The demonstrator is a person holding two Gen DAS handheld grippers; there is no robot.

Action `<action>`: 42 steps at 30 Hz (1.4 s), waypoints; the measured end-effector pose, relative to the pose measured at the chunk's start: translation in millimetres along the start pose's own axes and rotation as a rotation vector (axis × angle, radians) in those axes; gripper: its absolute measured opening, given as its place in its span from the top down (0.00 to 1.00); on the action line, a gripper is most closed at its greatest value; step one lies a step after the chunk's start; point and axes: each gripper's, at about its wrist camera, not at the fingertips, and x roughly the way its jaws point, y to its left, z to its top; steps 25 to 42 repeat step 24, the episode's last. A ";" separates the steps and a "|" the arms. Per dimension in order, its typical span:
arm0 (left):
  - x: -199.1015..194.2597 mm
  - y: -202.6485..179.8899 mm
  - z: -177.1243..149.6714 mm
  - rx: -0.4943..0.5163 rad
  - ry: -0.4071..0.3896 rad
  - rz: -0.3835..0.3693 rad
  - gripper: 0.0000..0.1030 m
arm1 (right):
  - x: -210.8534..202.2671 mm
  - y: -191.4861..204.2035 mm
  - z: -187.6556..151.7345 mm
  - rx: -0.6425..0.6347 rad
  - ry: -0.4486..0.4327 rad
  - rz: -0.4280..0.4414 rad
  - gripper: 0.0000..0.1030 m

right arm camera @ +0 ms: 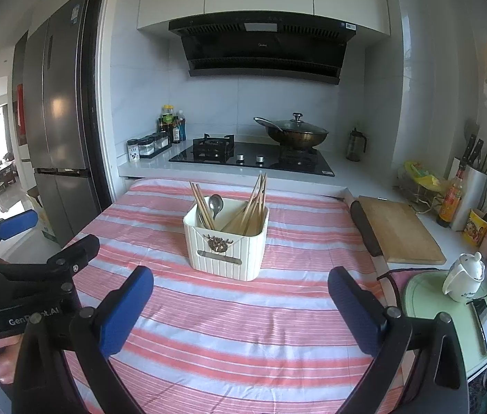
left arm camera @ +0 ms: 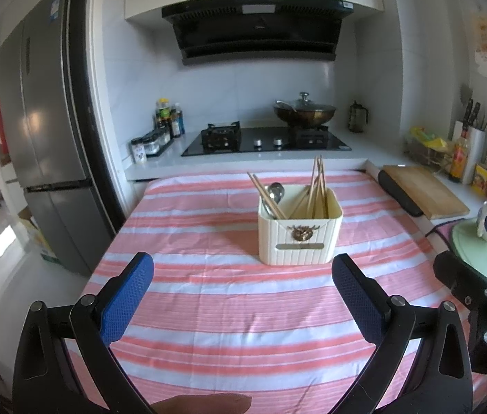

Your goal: Organize utensils

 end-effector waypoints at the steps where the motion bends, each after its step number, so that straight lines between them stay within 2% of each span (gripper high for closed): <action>1: -0.1 0.0 0.0 -0.002 0.000 0.001 0.00 | -0.2 0.6 0.2 -0.002 -0.001 -0.001 0.00; 15: 3.8 0.3 0.7 -0.003 0.009 0.004 0.00 | 1.7 -1.8 -1.0 -0.007 -0.001 0.004 0.00; 21: -5.8 2.1 2.2 -0.038 -0.024 -0.002 0.00 | 4.2 -4.4 -2.6 -0.004 0.007 -0.007 0.00; 24: -8.8 0.6 4.3 -0.019 -0.040 -0.012 0.00 | 7.5 -6.5 -1.0 -0.001 0.008 -0.008 0.00; 42: -8.8 0.6 4.3 -0.019 -0.040 -0.012 0.00 | 7.5 -6.5 -1.0 -0.001 0.008 -0.008 0.00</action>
